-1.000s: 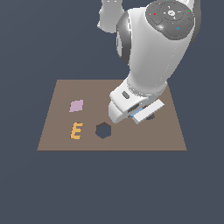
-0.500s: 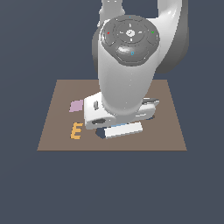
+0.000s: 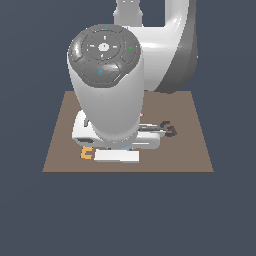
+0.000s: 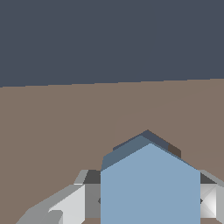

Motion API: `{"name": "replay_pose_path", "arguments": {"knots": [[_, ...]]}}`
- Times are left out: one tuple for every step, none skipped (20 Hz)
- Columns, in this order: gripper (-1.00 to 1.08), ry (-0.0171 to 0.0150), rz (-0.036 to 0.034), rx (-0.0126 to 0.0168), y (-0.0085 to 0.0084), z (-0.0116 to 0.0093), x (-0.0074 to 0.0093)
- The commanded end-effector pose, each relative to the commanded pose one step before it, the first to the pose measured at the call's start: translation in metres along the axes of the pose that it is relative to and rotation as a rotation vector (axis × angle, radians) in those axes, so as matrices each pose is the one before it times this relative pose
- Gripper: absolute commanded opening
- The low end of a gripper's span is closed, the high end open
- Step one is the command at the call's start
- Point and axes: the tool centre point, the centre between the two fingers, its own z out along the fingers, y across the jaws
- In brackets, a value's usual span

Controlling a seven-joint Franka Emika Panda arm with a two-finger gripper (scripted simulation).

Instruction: Insert a designated object into the corresponding slot on a board.

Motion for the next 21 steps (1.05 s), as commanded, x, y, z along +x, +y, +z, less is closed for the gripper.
{"name": "replay_pose_path", "arguments": {"knots": [[-1.00, 0.00028, 0.02783, 0.00035, 0.00479, -0.00038, 0.00157], [-1.00, -0.00004, 0.00559, -0.00001, 0.00110, -0.00002, 0.00025], [-1.00, -0.00002, 0.00335, -0.00001, 0.00066, -0.00001, 0.00015], [-1.00, -0.00001, 0.00109, 0.00000, 0.00021, 0.00000, 0.00005], [-1.00, -0.00042, -0.00597, -0.00041, -0.00047, 0.00030, -0.00049], [-1.00, 0.00002, 0.00049, 0.00005, 0.00010, 0.00054, 0.00000], [-1.00, 0.00004, 0.00109, 0.00011, 0.00004, 0.00163, -0.00001], [-1.00, 0.00008, 0.00194, 0.00019, 0.00016, 0.00272, -0.00002], [-1.00, 0.00008, 0.00200, 0.00019, 0.00020, 0.00272, -0.00003], [-1.00, 0.00005, 0.00119, 0.00011, 0.00011, 0.00163, -0.00003], [-1.00, 0.00002, 0.00049, 0.00005, 0.00010, 0.00054, -0.00001], [1.00, 0.00000, 0.00000, 0.00000, 0.00000, 0.00000, 0.00000], [1.00, 0.00000, 0.00000, 0.00000, 0.00000, 0.00000, 0.00000], [1.00, 0.00000, 0.00000, 0.00000, 0.00000, 0.00000, 0.00000], [1.00, 0.00000, 0.00000, 0.00000, 0.00000, 0.00000, 0.00000], [1.00, 0.00000, 0.00000, 0.00000, 0.00000, 0.00000, 0.00000], [1.00, 0.00000, 0.00000, 0.00000, 0.00000, 0.00000, 0.00000], [1.00, 0.00000, 0.00000, 0.00000, 0.00000, 0.00000, 0.00000], [1.00, 0.00000, 0.00000, 0.00000, 0.00000, 0.00000, 0.00000], [1.00, 0.00000, 0.00000, 0.00000, 0.00000, 0.00000, 0.00000], [1.00, 0.00000, 0.00000, 0.00000, 0.00000, 0.00000, 0.00000]]}}
